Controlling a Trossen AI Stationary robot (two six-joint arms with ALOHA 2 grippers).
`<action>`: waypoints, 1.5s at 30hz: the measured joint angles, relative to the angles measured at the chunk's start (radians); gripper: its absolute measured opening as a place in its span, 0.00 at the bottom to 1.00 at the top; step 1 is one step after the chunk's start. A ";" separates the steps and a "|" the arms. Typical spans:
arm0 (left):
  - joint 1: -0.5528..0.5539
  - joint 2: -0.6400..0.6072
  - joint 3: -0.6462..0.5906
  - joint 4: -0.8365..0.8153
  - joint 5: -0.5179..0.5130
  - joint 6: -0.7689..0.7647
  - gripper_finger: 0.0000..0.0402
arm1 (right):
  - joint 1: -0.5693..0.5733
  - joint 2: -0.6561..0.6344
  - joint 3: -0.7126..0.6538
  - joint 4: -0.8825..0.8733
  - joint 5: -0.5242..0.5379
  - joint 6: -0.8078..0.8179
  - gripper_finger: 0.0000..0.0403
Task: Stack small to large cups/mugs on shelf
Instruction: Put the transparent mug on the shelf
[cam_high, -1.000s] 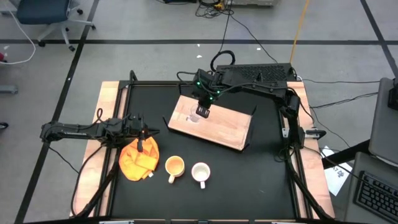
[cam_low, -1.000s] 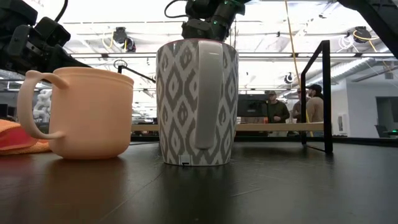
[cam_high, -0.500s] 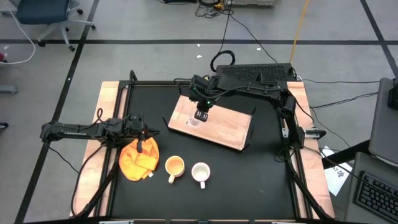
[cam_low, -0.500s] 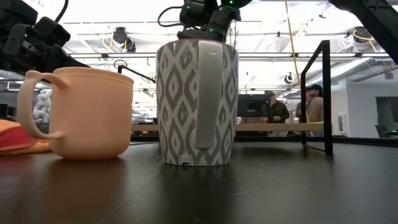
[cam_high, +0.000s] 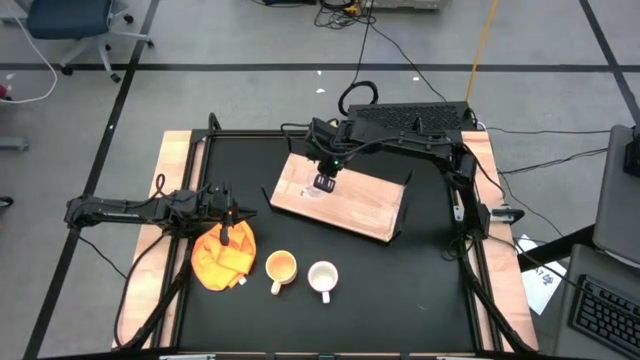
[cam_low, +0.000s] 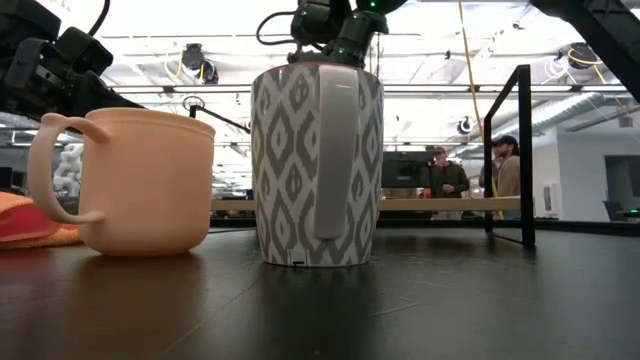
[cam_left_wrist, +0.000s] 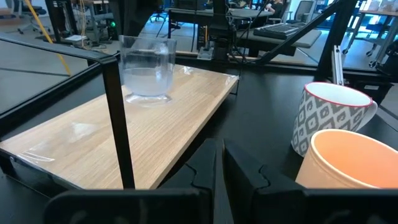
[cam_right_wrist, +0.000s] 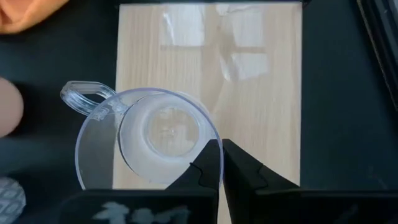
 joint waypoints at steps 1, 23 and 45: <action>0.000 0.000 0.000 0.000 0.000 0.000 0.08 | 0.000 0.000 0.000 -0.010 0.001 -0.007 0.00; 0.000 0.000 0.000 0.000 -0.002 0.001 0.08 | 0.026 0.000 -0.031 -0.044 0.040 -0.058 0.00; 0.000 0.000 0.000 0.000 -0.004 0.006 0.08 | 0.039 -0.001 -0.098 0.020 0.040 -0.066 0.00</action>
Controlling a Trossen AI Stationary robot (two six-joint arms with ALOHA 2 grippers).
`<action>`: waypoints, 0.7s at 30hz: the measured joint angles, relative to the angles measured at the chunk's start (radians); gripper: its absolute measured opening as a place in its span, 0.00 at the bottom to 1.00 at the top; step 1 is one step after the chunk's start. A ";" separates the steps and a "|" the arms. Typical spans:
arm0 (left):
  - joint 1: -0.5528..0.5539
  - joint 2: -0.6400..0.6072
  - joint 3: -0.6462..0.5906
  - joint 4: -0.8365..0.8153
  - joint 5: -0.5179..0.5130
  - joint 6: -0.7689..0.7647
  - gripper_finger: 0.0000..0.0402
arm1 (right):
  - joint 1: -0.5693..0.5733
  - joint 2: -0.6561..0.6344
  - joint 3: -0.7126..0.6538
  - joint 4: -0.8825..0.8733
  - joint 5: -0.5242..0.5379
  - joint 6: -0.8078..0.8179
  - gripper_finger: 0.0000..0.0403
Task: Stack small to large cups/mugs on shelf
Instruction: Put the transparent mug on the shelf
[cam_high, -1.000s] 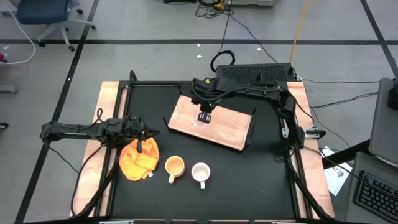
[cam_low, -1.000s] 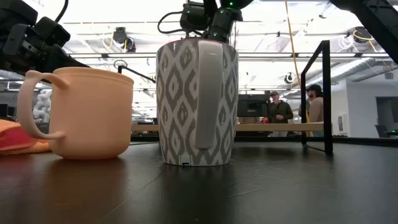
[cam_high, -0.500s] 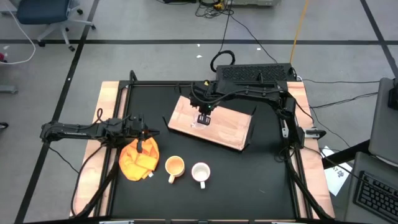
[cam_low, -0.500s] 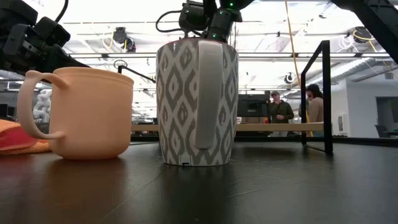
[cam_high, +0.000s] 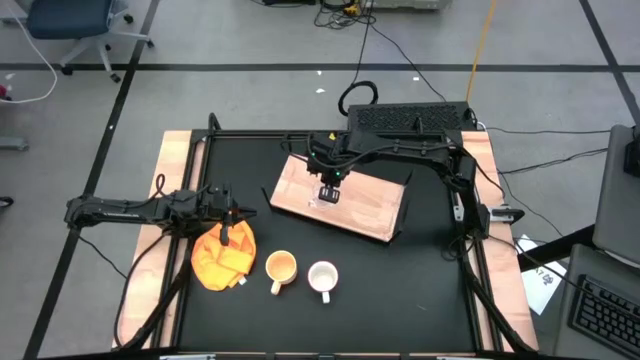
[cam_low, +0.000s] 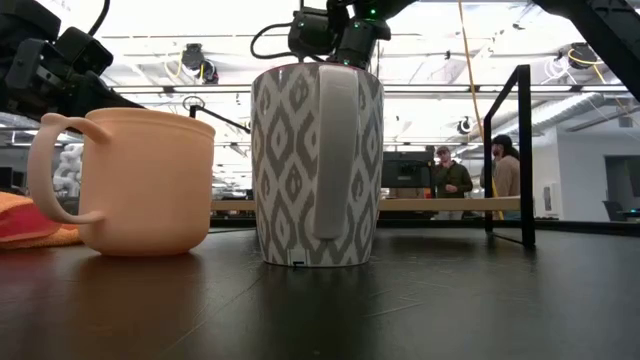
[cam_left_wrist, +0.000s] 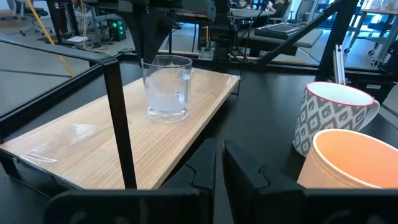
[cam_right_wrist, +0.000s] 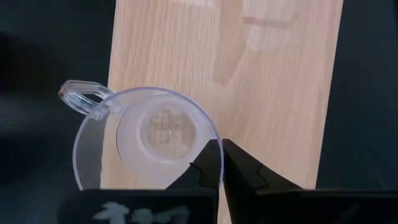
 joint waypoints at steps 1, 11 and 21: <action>0.000 0.000 0.000 0.000 0.000 0.000 0.08 | 0.000 0.000 0.000 0.000 0.000 0.000 0.00; 0.000 0.000 0.000 0.000 0.000 0.003 0.08 | 0.002 0.000 0.000 -0.002 0.023 -0.004 0.00; 0.000 0.000 0.000 0.000 0.000 0.003 0.08 | 0.002 0.000 0.000 -0.068 0.052 0.009 0.00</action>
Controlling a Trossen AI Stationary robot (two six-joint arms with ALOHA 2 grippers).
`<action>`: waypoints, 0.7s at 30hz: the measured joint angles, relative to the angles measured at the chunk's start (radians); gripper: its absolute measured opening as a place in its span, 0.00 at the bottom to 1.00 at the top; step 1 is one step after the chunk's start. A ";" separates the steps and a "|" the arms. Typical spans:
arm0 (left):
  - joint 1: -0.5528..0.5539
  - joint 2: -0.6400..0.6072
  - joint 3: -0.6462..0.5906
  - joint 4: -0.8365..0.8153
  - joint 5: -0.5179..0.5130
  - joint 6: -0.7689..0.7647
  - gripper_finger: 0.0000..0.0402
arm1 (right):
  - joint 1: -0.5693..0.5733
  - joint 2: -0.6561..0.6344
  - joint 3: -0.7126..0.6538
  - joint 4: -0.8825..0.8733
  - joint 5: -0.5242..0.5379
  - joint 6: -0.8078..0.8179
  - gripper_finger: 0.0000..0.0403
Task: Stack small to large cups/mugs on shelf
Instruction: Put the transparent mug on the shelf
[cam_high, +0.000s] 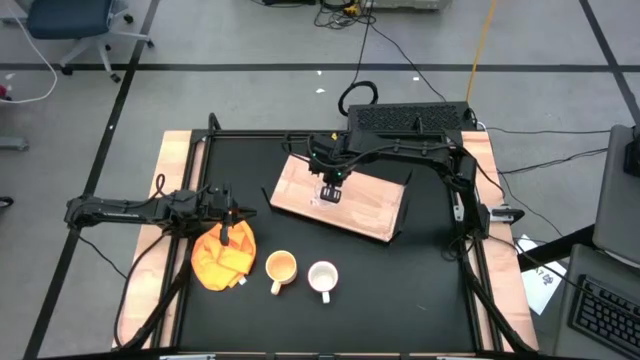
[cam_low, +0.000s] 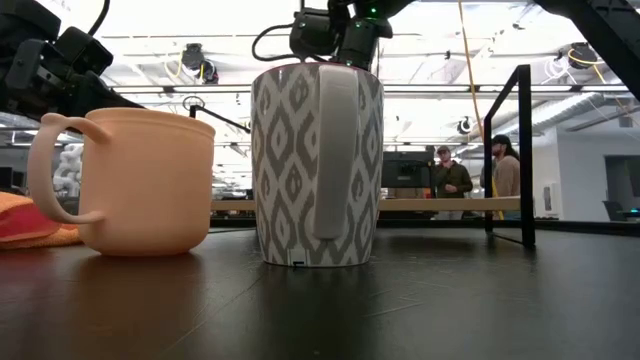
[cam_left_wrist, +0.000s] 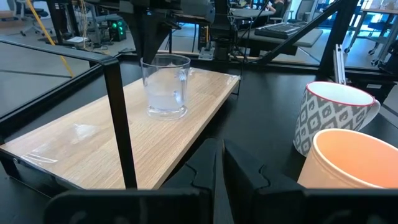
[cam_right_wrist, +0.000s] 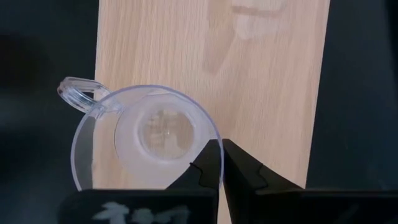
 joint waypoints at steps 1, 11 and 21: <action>0.000 0.000 0.000 0.000 0.000 0.000 0.08 | 0.000 0.000 0.000 -0.006 0.000 0.002 0.00; 0.000 0.000 0.000 0.000 0.000 -0.001 0.08 | 0.001 -0.001 0.000 -0.045 0.001 0.013 0.00; 0.000 0.000 0.000 0.000 0.000 -0.002 0.08 | 0.001 -0.001 0.000 -0.018 0.000 0.015 0.01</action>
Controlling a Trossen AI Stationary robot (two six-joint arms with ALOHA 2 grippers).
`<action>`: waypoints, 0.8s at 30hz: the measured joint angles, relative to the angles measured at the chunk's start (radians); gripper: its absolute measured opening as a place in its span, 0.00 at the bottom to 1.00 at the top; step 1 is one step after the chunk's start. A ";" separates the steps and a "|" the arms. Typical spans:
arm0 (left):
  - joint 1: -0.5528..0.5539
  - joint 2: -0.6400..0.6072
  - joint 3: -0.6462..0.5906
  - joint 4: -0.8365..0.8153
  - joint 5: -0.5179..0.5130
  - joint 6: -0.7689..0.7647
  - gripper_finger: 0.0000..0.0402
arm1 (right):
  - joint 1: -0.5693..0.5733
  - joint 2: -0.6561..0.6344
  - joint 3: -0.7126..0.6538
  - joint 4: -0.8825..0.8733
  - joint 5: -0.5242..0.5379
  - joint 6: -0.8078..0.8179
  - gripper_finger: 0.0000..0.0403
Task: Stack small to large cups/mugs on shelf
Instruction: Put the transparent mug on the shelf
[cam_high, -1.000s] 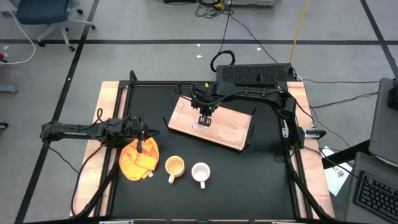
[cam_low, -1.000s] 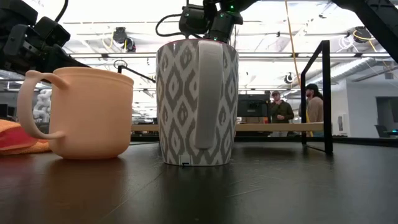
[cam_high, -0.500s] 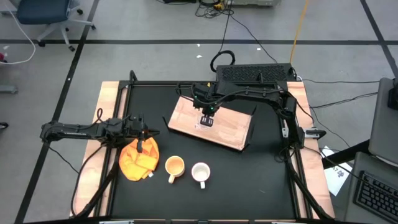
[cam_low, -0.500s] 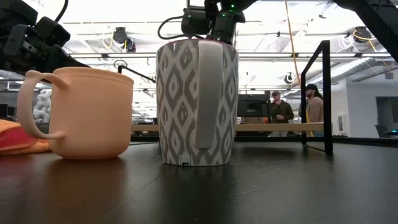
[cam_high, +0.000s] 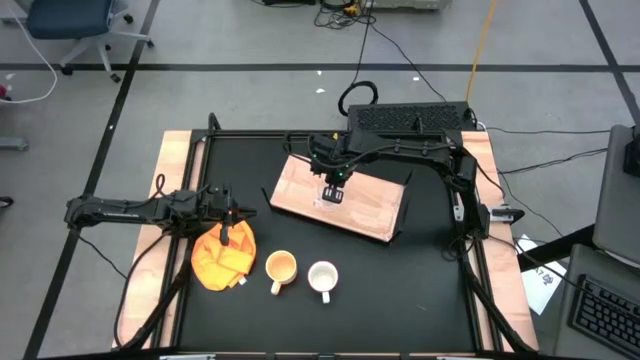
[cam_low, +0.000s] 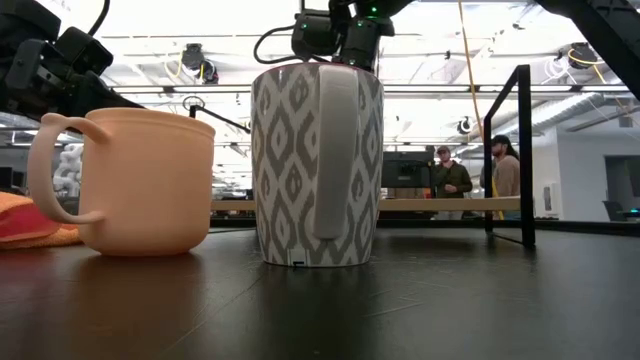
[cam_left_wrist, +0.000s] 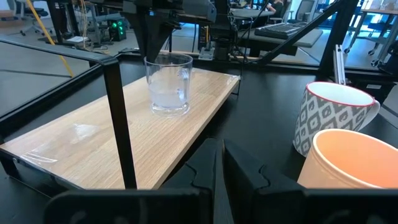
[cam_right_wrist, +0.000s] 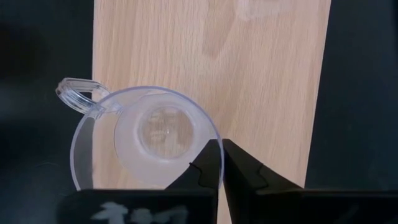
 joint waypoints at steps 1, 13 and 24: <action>0.000 0.000 0.000 0.000 0.000 0.000 0.08 | 0.000 0.000 0.000 0.010 0.000 0.003 0.01; 0.000 0.000 0.000 0.000 0.000 0.001 0.08 | 0.007 0.004 -0.003 0.031 0.000 0.015 0.08; 0.000 0.000 0.000 0.000 0.000 0.001 0.08 | 0.027 0.004 -0.002 0.033 0.000 0.022 0.15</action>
